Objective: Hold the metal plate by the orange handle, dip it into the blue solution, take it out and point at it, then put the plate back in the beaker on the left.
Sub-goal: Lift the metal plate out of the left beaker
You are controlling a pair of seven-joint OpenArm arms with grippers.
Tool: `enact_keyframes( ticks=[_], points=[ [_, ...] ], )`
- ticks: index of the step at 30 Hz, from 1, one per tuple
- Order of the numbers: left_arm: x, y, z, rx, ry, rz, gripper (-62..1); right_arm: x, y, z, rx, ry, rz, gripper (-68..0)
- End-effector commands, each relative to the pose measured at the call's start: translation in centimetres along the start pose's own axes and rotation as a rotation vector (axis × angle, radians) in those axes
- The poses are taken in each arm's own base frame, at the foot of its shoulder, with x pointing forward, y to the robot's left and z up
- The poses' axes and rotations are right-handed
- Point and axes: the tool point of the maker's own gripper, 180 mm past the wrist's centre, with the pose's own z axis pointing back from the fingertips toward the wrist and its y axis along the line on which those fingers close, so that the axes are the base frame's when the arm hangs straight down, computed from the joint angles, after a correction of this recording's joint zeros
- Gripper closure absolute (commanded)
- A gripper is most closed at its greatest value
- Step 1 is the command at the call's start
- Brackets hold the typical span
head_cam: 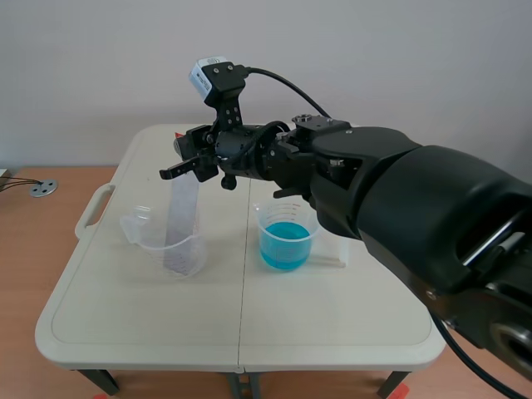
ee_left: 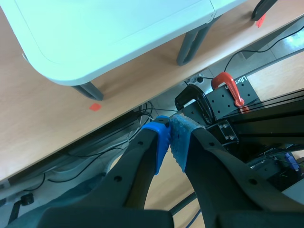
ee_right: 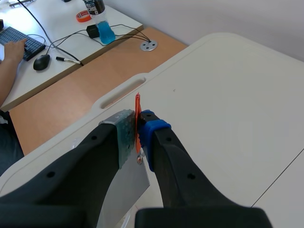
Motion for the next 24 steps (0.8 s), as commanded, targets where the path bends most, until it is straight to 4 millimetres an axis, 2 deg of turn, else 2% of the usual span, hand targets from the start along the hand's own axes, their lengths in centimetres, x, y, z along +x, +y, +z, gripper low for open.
enact_keyframes(
  ticks=[1,8,24],
  points=[
    [0.6,-0.4,0.0,-0.012,-0.022,0.006,-4.2,2.5,0.4,-0.4,0.021,-0.06,0.015,-1.3],
    [0.6,-0.4,0.0,-0.012,-0.021,0.006,-4.3,2.6,2.1,-0.3,0.114,-0.065,0.015,-1.3],
    [0.6,-0.4,0.0,-0.012,-0.021,0.006,-4.2,4.1,5.9,0.7,0.333,-0.144,-0.008,-1.4]
  ],
)
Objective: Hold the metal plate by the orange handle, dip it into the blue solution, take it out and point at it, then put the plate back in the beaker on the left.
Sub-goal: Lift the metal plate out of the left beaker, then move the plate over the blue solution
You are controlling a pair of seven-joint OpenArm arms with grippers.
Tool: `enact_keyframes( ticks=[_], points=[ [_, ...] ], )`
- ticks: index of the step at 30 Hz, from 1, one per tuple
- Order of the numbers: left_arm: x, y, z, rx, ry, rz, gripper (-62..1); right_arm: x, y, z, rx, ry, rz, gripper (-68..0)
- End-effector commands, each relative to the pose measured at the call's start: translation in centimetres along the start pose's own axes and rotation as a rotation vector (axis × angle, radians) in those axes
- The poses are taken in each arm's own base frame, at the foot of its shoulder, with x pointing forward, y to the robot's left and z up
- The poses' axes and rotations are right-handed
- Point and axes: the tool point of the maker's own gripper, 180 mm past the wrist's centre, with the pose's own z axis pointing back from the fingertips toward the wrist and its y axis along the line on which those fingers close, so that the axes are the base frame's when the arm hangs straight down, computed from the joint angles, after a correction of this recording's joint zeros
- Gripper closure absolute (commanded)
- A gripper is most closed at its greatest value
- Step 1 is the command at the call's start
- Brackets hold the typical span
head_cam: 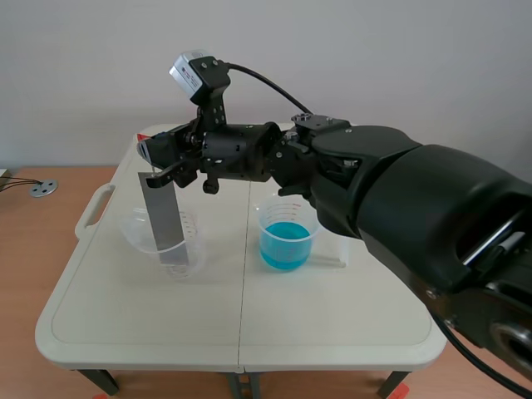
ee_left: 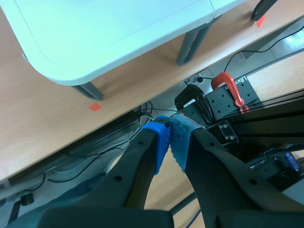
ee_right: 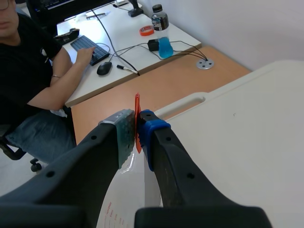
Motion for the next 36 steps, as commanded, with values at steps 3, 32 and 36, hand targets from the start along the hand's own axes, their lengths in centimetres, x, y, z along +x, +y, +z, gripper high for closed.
enact_keyframes(
  ticks=[3,32,36],
  points=[
    [0.6,-0.4,0.0,-0.012,-0.021,0.006,-4.2,2.7,0.7,-0.5,0.045,-0.072,0.021,-1.3],
    [0.6,-0.4,0.0,-0.012,-0.021,0.006,-4.2,8.3,4.5,3.4,0.09,-0.175,0.218,-1.5],
    [0.6,-0.4,0.0,-0.012,-0.021,0.006,-4.2,9.5,5.1,4.1,0.097,-0.183,0.267,-1.5]
  ],
)
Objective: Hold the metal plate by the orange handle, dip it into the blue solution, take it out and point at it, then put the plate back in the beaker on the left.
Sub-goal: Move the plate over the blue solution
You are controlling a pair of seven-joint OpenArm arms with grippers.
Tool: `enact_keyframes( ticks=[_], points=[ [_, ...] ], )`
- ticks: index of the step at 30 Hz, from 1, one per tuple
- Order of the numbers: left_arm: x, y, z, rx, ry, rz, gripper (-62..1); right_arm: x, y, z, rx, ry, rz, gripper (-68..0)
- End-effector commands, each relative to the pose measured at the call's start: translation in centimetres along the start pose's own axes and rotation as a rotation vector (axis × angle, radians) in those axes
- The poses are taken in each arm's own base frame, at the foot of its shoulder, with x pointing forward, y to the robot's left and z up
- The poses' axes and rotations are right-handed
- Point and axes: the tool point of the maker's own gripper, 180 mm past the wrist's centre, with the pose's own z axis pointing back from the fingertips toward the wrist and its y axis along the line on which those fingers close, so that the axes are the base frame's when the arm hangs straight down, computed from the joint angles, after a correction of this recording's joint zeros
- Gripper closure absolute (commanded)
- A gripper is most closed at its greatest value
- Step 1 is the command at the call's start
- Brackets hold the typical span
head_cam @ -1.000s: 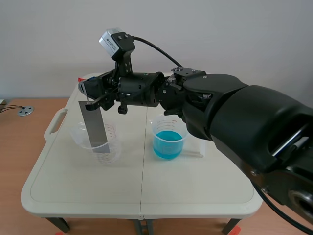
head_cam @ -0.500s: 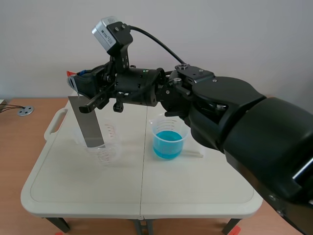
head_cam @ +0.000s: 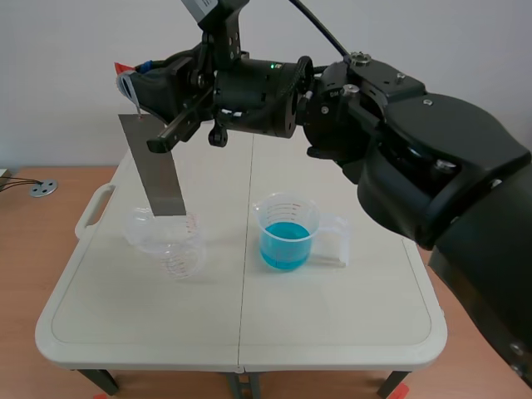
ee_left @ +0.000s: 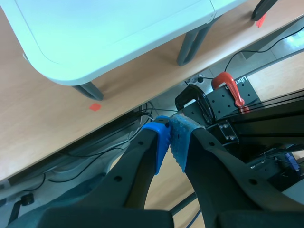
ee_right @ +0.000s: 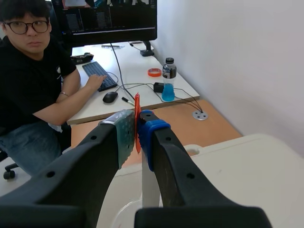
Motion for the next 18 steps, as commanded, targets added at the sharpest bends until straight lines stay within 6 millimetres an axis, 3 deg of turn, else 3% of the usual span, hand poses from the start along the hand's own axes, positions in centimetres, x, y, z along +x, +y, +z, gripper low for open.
enact_keyframes(
  ticks=[1,11,18],
  points=[
    [0.6,-0.4,0.0,-0.012,-0.022,0.006,-4.2,2.1,0.0,0.0,0.017,-0.049,0.029,-1.5],
    [1.0,-0.4,0.0,-0.011,-0.039,0.004,-4.2,5.9,-0.1,2.9,-0.035,-0.094,0.143,-1.5],
    [3.0,0.8,-1.1,-0.013,-0.091,-0.093,-4.2,7.1,-1.3,5.8,-0.109,-0.105,0.17,-1.5]
  ],
)
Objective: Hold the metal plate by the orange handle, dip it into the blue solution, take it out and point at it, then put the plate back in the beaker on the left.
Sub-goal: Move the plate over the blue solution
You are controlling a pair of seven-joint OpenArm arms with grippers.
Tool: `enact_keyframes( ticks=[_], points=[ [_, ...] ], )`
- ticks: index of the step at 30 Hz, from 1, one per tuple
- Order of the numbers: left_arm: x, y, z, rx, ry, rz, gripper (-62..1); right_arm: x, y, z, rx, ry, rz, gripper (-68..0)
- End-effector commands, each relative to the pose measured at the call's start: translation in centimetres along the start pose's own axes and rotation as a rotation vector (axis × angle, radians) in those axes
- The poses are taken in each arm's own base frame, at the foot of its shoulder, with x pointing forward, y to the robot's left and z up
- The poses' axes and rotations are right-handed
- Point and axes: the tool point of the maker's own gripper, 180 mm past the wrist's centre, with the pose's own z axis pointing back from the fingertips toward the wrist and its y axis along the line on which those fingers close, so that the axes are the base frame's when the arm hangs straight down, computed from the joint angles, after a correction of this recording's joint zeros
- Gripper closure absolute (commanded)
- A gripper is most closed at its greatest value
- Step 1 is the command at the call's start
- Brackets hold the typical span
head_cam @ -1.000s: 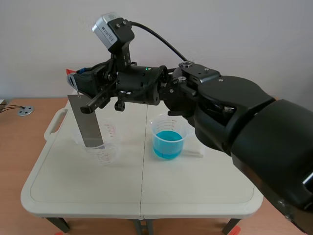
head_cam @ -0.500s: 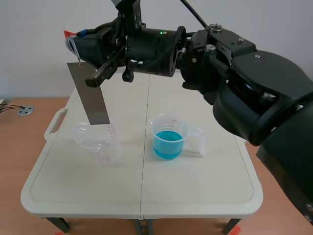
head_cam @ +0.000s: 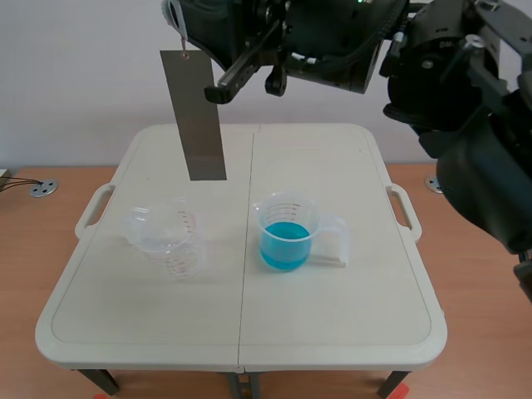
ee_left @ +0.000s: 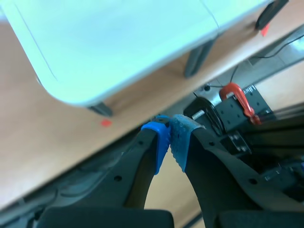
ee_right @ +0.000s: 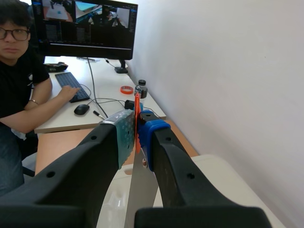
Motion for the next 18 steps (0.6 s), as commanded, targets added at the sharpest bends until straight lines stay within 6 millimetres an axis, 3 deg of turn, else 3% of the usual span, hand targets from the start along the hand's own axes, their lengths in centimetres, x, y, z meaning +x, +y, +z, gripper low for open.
enact_keyframes(
  ticks=[1,8,18],
  points=[
    [1.4,0.0,-0.4,-0.018,-0.041,-0.025,-4.3,1.3,-0.5,0.6,-0.006,-0.036,0.007,-1.5],
    [4.7,1.8,-1.8,-0.019,-0.129,-0.134,-4.2,1.2,-2.7,3.5,-0.083,-0.023,-0.011,-1.5],
    [11.6,4.7,-3.6,0.039,-0.323,-0.245,-4.2,1.1,-5.0,6.8,-0.147,0.012,-0.003,-1.5]
  ],
)
